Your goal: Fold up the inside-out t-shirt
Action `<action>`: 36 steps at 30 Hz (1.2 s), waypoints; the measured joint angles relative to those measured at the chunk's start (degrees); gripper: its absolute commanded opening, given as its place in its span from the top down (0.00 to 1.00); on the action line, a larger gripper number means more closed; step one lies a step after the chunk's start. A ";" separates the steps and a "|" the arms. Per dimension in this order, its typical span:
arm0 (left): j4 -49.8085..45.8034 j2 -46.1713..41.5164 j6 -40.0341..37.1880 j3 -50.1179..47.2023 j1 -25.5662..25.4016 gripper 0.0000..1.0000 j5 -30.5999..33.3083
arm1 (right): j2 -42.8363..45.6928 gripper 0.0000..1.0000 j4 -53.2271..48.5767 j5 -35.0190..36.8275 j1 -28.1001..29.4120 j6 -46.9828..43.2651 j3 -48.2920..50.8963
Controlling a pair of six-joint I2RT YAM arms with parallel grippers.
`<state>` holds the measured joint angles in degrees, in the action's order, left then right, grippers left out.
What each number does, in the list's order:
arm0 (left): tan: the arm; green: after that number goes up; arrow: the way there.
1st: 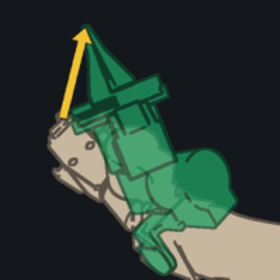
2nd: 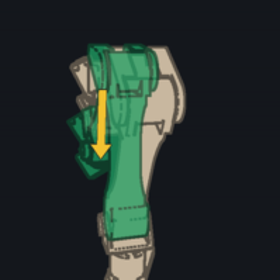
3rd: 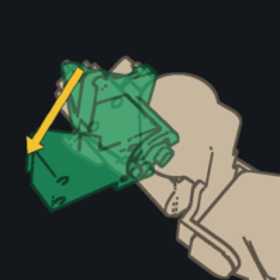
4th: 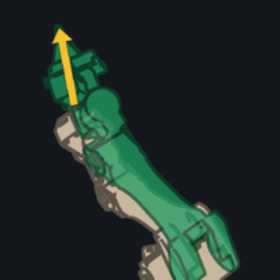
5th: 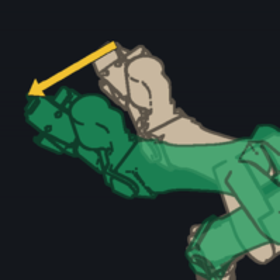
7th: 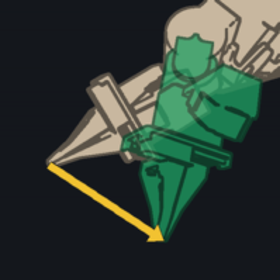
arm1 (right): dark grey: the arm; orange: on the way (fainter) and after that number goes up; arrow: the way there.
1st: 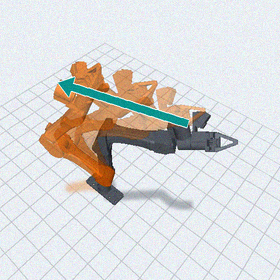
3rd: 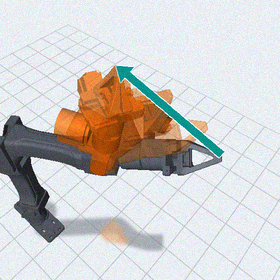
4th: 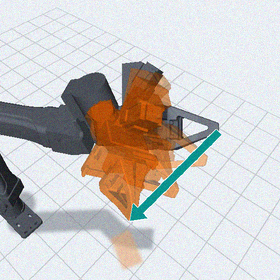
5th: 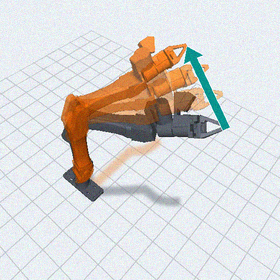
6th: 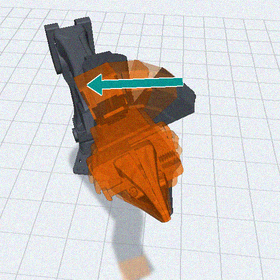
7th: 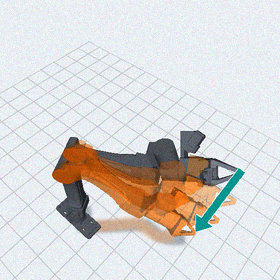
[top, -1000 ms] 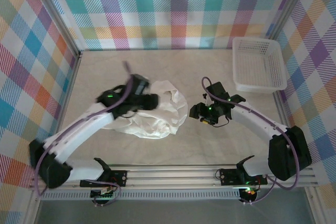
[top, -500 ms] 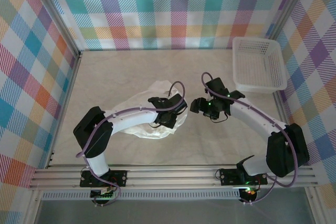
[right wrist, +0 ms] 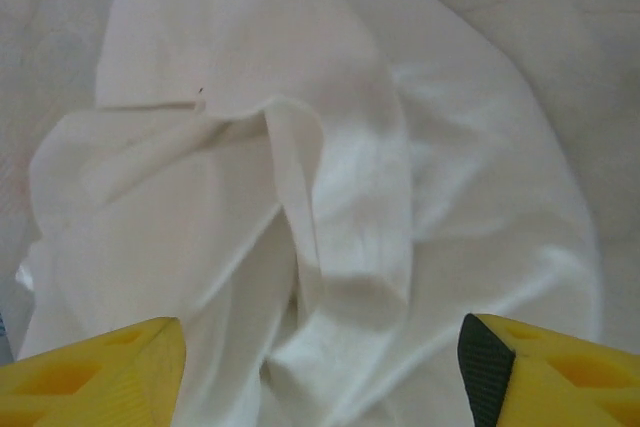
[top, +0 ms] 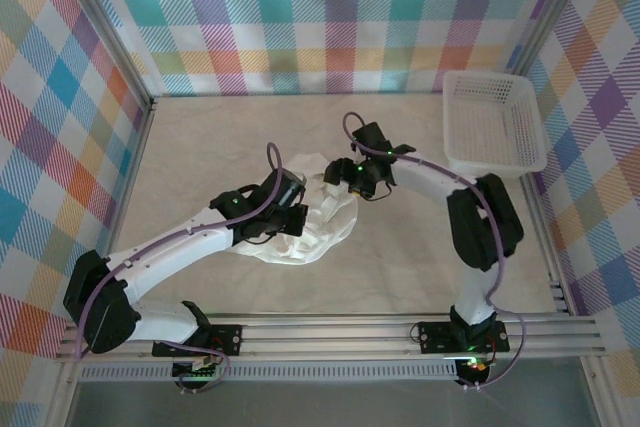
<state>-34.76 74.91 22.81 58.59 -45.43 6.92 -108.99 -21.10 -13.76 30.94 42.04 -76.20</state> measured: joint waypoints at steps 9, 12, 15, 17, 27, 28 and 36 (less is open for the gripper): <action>-5.68 -12.31 3.37 0.61 15.69 1.00 1.14 | -3.69 1.00 -1.57 4.44 0.11 1.49 -2.75; -8.31 -15.91 3.04 1.20 24.59 1.00 -0.02 | 8.15 1.00 -1.62 6.25 -1.86 0.98 2.75; -10.43 -16.37 2.45 1.62 31.63 1.00 -2.69 | 21.29 1.00 -1.68 6.93 -4.26 -0.50 5.09; -11.43 -16.00 2.10 1.68 35.21 1.00 -5.40 | 28.09 1.00 -1.79 7.76 -5.42 -1.88 5.16; -12.94 -15.06 0.52 12.41 43.67 1.00 -17.49 | 47.41 1.00 -11.65 14.69 -8.39 -5.07 10.69; -12.72 -15.30 0.55 13.42 43.67 1.00 -18.64 | 48.89 1.00 -13.09 16.57 -8.44 -5.25 11.45; -7.48 -8.00 1.95 12.46 41.64 1.00 -30.51 | 41.22 0.49 -18.23 24.50 -11.61 -7.67 24.83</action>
<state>-42.24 66.92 24.75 71.05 -3.79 -23.59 -67.77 -39.33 10.74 19.33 34.37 -51.37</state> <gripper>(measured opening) 0.050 0.371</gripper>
